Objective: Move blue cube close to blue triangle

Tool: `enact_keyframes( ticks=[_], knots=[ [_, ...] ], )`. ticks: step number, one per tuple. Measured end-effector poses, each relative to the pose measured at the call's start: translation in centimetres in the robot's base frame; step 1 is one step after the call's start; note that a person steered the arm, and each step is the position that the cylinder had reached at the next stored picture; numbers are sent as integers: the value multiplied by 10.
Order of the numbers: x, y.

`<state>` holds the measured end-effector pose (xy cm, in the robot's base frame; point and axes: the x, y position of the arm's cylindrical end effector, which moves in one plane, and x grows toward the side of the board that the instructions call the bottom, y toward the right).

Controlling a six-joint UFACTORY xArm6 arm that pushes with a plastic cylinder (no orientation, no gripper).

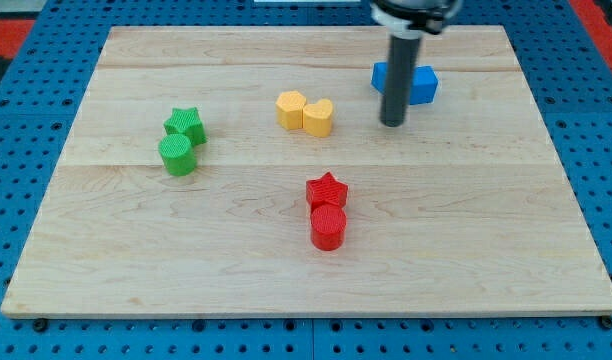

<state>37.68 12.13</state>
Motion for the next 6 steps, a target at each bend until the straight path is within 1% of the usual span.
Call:
enact_keyframes(
  ticks=[1,2,3,4,5,6],
  knots=[
    [-5,48],
    [-24,65],
    [-69,62],
    [-89,24],
    [-90,4],
    [-85,28]
  ],
)
